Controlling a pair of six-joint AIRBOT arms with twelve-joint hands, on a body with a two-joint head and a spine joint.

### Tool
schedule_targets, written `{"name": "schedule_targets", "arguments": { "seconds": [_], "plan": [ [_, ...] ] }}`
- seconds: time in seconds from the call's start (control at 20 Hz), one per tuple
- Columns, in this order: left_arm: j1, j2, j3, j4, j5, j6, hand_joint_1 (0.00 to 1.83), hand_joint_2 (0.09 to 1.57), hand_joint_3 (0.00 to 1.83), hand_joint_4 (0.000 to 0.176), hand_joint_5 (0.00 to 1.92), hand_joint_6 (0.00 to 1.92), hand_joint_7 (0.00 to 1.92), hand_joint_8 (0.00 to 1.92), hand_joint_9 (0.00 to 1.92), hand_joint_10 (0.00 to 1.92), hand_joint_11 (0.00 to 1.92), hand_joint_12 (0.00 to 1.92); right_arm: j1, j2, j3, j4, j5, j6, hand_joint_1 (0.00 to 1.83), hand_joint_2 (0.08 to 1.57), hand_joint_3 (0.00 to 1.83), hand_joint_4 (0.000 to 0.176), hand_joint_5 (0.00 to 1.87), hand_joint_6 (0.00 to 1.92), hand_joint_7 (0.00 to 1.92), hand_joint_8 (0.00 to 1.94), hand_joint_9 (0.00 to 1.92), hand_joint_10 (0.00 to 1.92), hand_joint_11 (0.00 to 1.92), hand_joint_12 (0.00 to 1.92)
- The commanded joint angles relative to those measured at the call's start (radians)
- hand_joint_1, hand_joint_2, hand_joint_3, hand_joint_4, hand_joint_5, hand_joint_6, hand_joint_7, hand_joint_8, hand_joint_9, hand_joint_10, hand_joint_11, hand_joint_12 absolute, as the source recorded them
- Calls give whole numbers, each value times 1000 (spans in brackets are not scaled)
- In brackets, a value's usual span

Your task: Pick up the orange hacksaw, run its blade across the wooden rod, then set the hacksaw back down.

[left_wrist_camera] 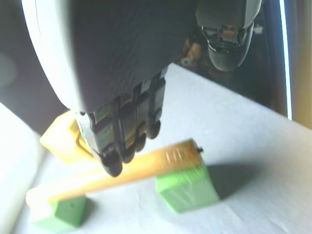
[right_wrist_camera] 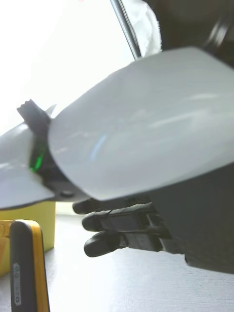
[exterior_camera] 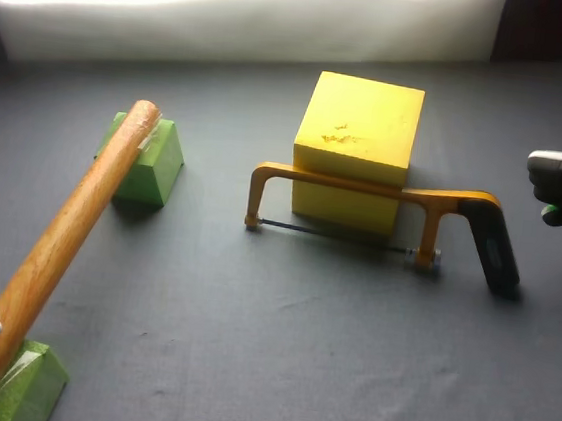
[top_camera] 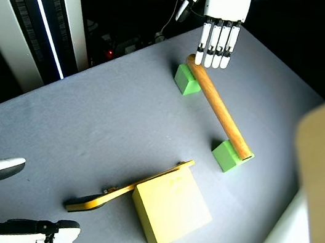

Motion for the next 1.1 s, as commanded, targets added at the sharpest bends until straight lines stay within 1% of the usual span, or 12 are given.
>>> {"name": "schedule_targets", "arguments": {
  "seconds": [0.0, 0.1, 0.15, 0.25, 0.35, 0.45, 0.55, 0.65, 0.75, 0.8, 0.85, 1.05],
  "plan": [
    [-6, 2, 6, -22, -17, -3, 0, 1131, 0, 0, 116, 2, 106, 0, 95, 0, 0, 361, 9, -4, 17, 70, 113, -5, 866, 1061, 3, 0, 111, 4, 115, 4, 144, 8, 0, 776],
    [-3, -1, 5, -22, -17, -3, 0, 1132, 0, 0, 101, 0, 98, 0, 92, 0, 0, 358, 6, -21, 23, 74, 107, -22, 905, 1055, 0, 0, 118, 5, 126, 6, 153, 9, 0, 772],
    [-2, -2, 5, -22, -17, -3, 0, 1135, 1, 0, 101, 2, 100, 2, 95, 2, 0, 357, 10, -26, 23, 74, 97, -30, 936, 1047, 0, 0, 138, 8, 149, 9, 168, 10, 0, 808],
    [1, -6, 4, -22, -27, -3, 0, 1141, 4, 0, 112, 6, 104, 3, 95, 2, 0, 358, 7, -35, 23, 90, 87, -45, 878, 1074, 7, 0, 122, 1, 134, 1, 170, 5, 0, 837],
    [3, -10, 4, -22, -27, -9, 0, 1133, 0, 0, 114, 6, 112, 6, 102, 4, 0, 359, 5, -45, 23, 121, 72, -55, 903, 1065, 1, 0, 134, 5, 143, 5, 185, 9, 0, 828],
    [8, -19, 1, -22, -27, -10, 0, 1139, 1, 0, 100, 0, 89, 1, 84, 0, 0, 333, 14, -64, 26, 155, 59, -95, 871, 1068, 3, 0, 133, 4, 146, 4, 190, 9, 0, 833],
    [10, -21, -2, -22, -27, -10, 0, 1145, 2, 0, 97, 0, 74, 0, 67, 0, 0, 299, 23, -78, 31, 155, 39, -100, 850, 1082, 4, 0, 137, 2, 141, 0, 182, 2, 0, 784],
    [12, -25, -5, -22, -25, -14, 0, 1135, 0, 0, 102, 2, 89, 4, 78, 3, 0, 318, 28, -100, 46, 159, 27, -104, 867, 1065, 0, 0, 160, 5, 155, 2, 195, 4, 0, 847],
    [16, -30, -2, -22, -17, -16, 0, 1139, 0, 0, 107, 3, 90, 4, 78, 3, 0, 317, 39, -122, 59, 185, 7, -118, 850, 1071, 1, 0, 150, 1, 145, 1, 183, 0, 0, 830],
    [17, -32, -2, -22, -17, -16, 0, 1141, 0, 0, 104, 1, 87, 2, 75, 1, 0, 300, 44, -133, 67, 202, -4, -125, 894, 1053, 0, 0, 178, 8, 166, 5, 200, 5, 0, 854],
    [18, -33, -2, -22, -17, -16, 0, 1143, 1, 0, 104, 1, 91, 3, 75, 1, 0, 294, 54, -142, 72, 212, -22, -137, 892, 1055, 0, 0, 177, 5, 161, 2, 197, 3, 0, 856],
    [21, -39, -2, -22, -3, -16, 0, 1121, 0, 0, 111, 2, 99, 2, 89, 3, 0, 345, 109, -182, 95, 213, -63, -145, 855, 1083, 6, 0, 153, 2, 138, 1, 169, 0, 0, 812]
  ]
}}
